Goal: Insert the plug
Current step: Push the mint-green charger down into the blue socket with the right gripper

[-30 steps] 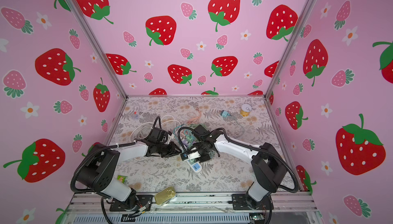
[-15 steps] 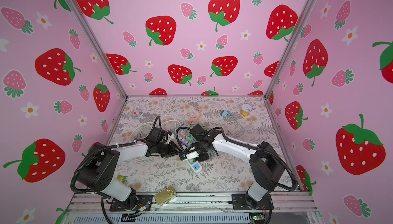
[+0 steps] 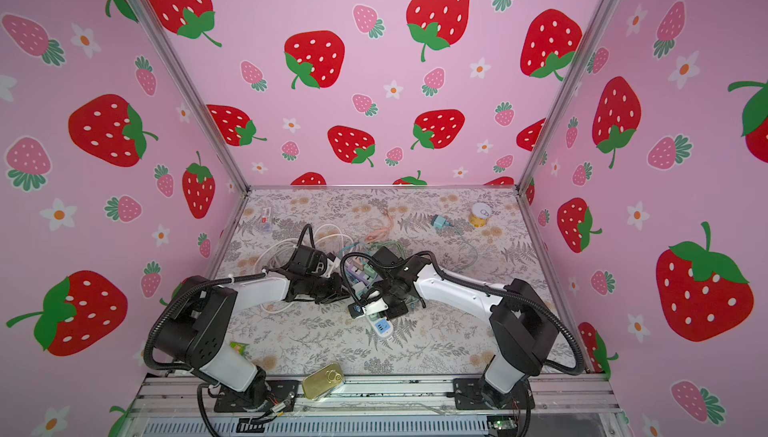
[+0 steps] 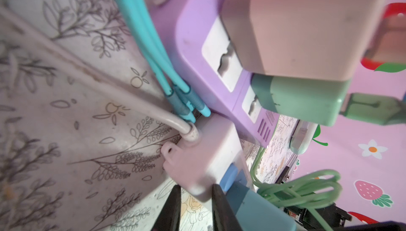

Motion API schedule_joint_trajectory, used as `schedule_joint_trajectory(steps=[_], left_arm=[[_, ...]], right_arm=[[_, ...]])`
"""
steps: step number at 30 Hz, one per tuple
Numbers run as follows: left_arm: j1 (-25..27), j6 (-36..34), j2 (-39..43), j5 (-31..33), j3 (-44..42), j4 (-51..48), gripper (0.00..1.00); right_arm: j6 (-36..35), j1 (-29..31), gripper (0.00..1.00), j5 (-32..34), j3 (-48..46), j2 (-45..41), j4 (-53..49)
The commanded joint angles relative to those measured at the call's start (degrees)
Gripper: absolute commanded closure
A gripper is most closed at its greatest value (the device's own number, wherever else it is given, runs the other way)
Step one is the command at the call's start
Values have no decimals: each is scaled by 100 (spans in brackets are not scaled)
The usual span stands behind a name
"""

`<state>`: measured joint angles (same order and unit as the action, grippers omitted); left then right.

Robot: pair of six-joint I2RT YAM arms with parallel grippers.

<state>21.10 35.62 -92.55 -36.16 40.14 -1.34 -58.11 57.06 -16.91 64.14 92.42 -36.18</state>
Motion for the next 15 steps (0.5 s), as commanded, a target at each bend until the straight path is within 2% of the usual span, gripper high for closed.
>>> schedule_joint_trajectory(steps=[1,15], left_arm=[[-34,-28,-165,57,184,186,73],[-33,-169,-248,-100,347,130,74]], right_arm=[[60,91,100,-144,-262,18,-590],[3,-31,100,-322,-252,555,-392]])
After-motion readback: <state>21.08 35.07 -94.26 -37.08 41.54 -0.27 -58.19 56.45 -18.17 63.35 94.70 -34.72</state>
